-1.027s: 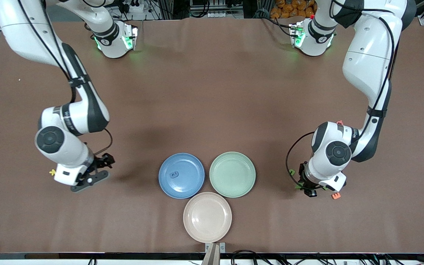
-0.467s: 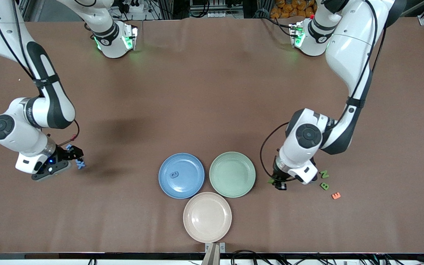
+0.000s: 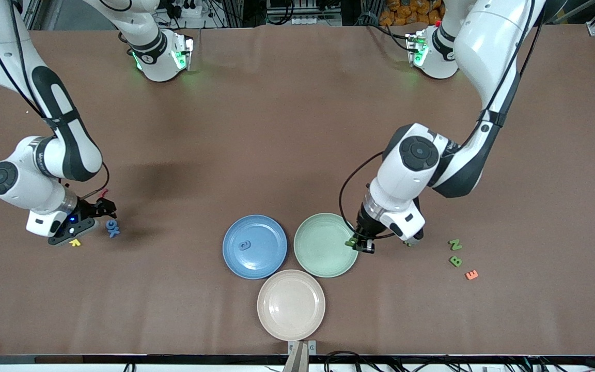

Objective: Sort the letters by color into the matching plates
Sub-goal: 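Drop the green b on the green plate while the right gripper grasps blue X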

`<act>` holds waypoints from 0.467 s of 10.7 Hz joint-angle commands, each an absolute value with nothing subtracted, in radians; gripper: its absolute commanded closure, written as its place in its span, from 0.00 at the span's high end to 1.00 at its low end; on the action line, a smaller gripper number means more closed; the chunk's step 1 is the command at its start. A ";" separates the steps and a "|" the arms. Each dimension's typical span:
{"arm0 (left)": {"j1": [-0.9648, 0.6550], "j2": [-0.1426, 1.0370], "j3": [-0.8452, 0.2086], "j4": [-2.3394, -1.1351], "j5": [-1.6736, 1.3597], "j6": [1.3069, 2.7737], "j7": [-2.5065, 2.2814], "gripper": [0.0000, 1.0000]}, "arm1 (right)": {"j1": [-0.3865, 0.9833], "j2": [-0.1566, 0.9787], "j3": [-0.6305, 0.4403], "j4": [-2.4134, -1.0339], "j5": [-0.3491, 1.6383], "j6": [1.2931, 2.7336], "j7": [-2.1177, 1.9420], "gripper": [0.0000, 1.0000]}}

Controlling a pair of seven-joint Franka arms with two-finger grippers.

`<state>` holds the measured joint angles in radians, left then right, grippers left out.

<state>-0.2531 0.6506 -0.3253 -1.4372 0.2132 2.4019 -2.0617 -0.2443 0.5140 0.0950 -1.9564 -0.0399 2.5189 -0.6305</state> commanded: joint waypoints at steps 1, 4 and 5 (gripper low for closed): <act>-0.251 0.615 -0.356 -1.457 0.216 2.399 -2.077 0.00 | -0.249 0.540 0.106 -1.996 -0.015 2.594 -0.649 1.00; -0.265 0.623 -0.359 -1.463 0.235 2.399 -2.012 0.99 | -0.239 0.551 0.106 -2.002 -0.015 2.618 -0.649 1.00; -0.299 0.621 -0.350 -1.466 0.236 2.390 -2.010 1.00 | -0.238 0.557 0.104 -2.002 -0.017 2.625 -0.649 0.94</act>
<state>-0.2625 0.6318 -0.3546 -1.4493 0.2133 2.4008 -2.0338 -0.2401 0.5583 0.1001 -1.9861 -0.0392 2.5990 -0.6305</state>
